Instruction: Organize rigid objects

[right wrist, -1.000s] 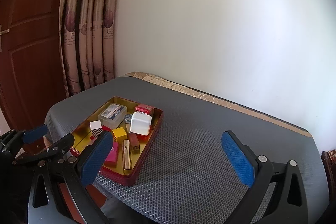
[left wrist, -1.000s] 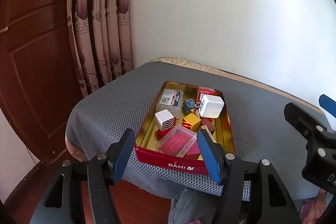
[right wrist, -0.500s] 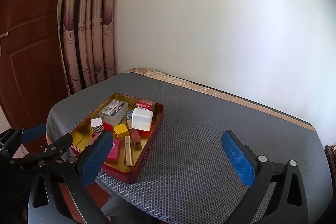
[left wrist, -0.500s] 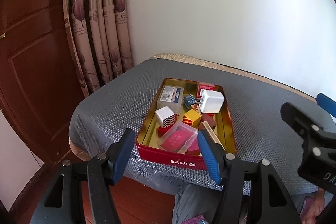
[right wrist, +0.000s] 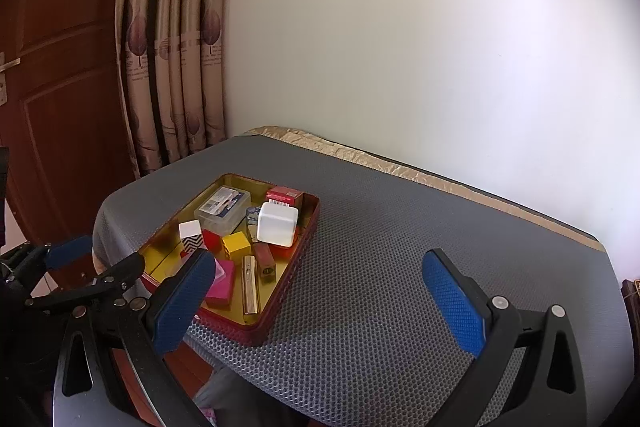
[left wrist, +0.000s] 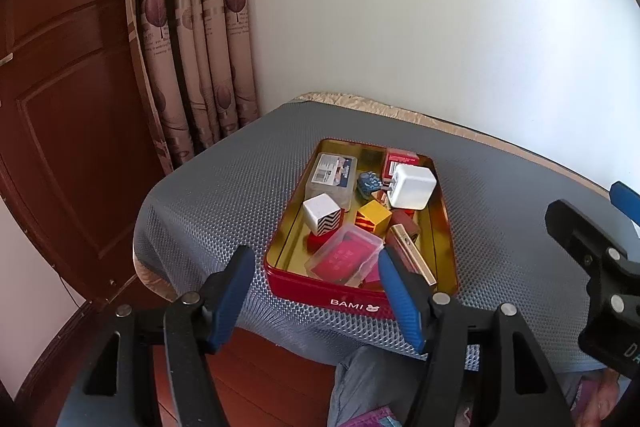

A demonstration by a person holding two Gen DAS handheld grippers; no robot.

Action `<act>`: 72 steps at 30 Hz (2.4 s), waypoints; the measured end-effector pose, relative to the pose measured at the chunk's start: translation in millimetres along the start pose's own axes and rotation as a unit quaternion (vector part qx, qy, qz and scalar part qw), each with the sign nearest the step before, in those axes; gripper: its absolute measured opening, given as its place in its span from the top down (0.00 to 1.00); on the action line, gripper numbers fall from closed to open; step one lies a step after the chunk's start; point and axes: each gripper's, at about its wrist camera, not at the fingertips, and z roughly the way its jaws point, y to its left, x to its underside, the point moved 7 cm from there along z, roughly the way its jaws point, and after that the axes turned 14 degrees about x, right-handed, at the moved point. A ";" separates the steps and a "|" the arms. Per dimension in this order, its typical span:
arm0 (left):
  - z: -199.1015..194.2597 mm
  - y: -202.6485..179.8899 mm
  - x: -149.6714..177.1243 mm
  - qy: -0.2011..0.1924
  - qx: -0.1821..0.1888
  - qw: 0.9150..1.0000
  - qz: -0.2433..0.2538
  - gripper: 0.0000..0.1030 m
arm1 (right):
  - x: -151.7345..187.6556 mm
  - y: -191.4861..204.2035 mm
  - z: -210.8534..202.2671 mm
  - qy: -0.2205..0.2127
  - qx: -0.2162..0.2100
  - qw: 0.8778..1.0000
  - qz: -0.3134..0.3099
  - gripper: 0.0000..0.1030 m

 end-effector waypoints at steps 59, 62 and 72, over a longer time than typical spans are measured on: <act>8.5 10.7 6.2 0.019 -0.014 0.999 -0.022 0.36 | 14.4 14.8 7.4 0.025 -0.003 0.999 -0.024 0.00; 7.3 11.0 6.4 0.020 -0.015 0.999 -0.022 0.36 | 14.9 14.7 8.2 0.026 -0.005 0.999 -0.023 0.00; 8.2 12.6 7.1 0.024 -0.014 0.999 -0.024 0.36 | 16.1 16.1 8.8 0.029 -0.007 0.999 -0.025 0.00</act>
